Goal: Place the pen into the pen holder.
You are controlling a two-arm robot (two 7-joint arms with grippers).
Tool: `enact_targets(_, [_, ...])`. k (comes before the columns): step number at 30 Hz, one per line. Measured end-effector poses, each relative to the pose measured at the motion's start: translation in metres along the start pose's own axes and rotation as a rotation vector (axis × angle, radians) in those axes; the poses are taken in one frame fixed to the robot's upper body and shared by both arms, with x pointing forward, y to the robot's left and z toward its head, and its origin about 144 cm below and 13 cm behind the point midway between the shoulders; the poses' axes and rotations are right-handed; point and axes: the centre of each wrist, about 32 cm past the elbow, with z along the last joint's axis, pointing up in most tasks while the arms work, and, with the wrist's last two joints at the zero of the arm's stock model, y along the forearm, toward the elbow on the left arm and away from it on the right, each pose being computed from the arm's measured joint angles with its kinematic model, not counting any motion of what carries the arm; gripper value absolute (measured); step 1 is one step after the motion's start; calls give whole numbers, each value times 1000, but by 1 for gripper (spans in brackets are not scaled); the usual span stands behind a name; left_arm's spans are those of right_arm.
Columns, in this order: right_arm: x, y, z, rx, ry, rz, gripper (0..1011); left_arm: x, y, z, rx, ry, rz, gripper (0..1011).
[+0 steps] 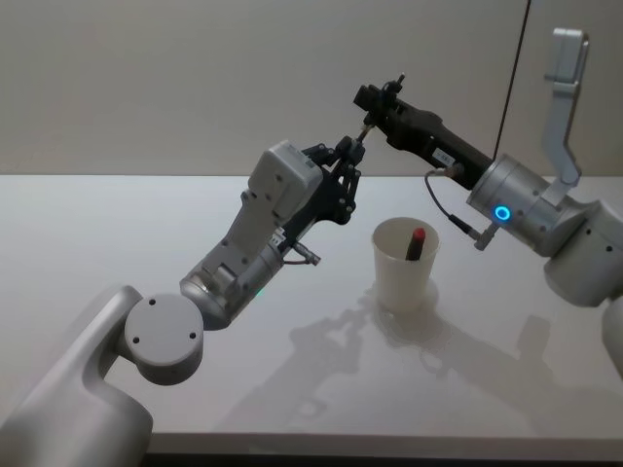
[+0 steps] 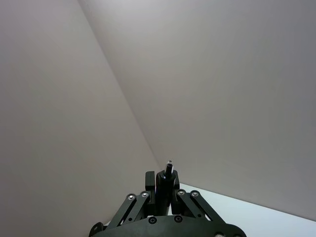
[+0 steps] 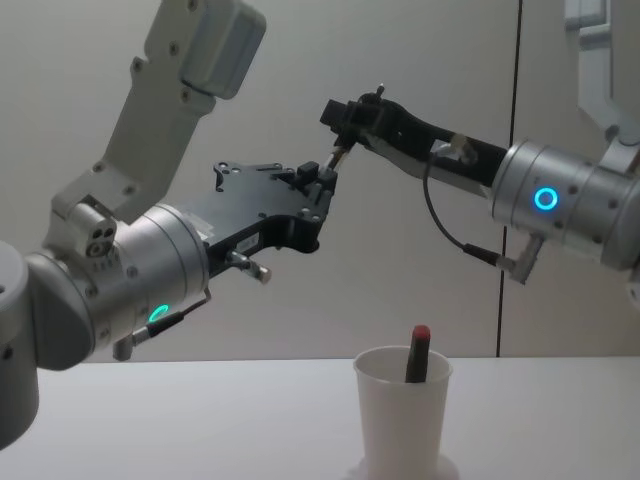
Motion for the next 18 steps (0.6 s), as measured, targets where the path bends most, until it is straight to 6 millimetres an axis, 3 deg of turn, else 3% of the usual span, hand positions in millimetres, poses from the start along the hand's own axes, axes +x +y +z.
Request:
enact_targets(14, [0,-1,1,4,-1,2,144,0,0,0,0,0,0,131])
enact_targets(17, [1,-1,2,8,-2,1,143,0,0,0,0,0,0,195])
enact_targets(18, [1,-1,2,8,-2,1,143,0,0,0,0,0,0,262])
